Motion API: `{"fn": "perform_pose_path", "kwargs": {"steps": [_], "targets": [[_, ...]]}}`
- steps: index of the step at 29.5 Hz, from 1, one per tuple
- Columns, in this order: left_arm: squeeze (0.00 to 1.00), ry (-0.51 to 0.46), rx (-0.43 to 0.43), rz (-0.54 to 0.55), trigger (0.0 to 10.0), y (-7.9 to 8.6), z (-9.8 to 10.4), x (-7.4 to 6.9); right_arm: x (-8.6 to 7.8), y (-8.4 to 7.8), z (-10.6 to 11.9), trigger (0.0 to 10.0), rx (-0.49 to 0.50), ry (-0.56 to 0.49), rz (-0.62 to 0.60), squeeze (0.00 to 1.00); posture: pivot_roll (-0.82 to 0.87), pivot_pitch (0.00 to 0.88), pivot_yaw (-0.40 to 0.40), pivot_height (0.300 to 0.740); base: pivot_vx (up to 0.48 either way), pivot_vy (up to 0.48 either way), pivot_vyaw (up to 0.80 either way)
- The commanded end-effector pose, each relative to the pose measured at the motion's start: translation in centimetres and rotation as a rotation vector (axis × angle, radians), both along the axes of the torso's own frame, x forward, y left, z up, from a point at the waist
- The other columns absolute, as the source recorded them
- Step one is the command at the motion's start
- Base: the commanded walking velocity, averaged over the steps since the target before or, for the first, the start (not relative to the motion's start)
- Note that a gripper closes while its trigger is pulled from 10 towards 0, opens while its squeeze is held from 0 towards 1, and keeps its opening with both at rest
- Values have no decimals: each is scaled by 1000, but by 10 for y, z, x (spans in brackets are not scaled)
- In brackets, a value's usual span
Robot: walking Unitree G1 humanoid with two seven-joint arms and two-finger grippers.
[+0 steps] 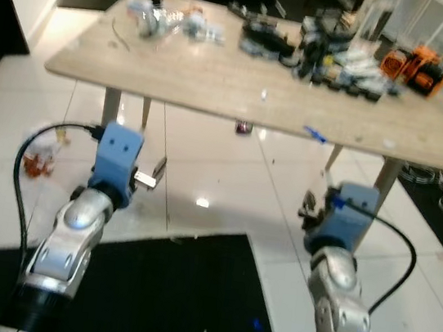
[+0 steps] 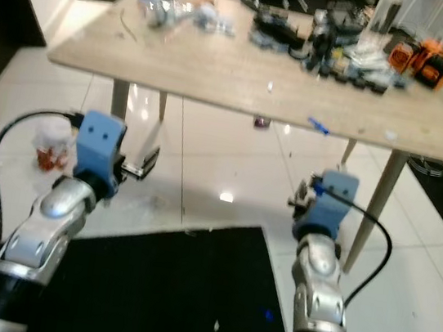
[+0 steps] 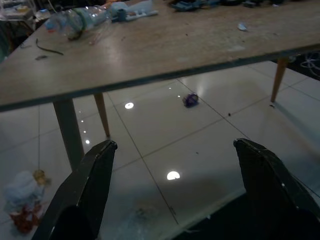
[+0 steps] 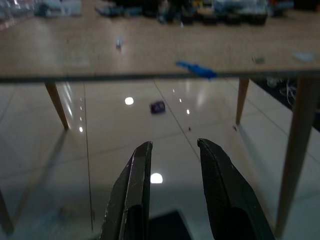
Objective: Picking trash to rubbish bin
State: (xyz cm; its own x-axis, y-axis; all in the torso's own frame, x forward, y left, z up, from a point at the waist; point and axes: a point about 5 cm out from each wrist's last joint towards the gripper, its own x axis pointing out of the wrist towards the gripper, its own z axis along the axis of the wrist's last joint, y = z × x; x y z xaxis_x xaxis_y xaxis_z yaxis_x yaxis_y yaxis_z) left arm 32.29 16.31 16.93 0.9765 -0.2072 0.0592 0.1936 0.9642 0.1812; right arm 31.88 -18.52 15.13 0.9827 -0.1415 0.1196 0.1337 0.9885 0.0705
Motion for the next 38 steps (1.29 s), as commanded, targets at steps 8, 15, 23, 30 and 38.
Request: {"fn": "perform_pose_path", "kwargs": {"steps": [8, 15, 23, 30, 38], "targets": [[0, 12, 4, 0, 10000, 1, -2, 1, 3, 6, 25, 10000, -29, -85, 56, 0, -36, 149, 18, 740, 449, 0, 0], [0, 3, -1, 4, 10000, 2, 1, 3, 3, 5, 25, 10000, -32, -94, 51, 0, -35, 145, 17, 740, 449, 0, 0], [0, -19, -9, -27, 10000, -4, 8, 2, 0, -6, 20, 10000, -23, -57, -7, 0, -37, 144, 17, 740, 449, 0, -200], [0, -22, -17, -42, 10000, -8, 9, 1, 0, -8, 20, 10000, -29, -54, -10, 0, -41, 147, 16, 740, 450, 0, -800], [0, -19, -14, -39, 10000, -8, 8, 0, -1, -6, 20, 10000, -29, -52, -8, 0, -41, 154, 13, 740, 450, 0, -788]]}}
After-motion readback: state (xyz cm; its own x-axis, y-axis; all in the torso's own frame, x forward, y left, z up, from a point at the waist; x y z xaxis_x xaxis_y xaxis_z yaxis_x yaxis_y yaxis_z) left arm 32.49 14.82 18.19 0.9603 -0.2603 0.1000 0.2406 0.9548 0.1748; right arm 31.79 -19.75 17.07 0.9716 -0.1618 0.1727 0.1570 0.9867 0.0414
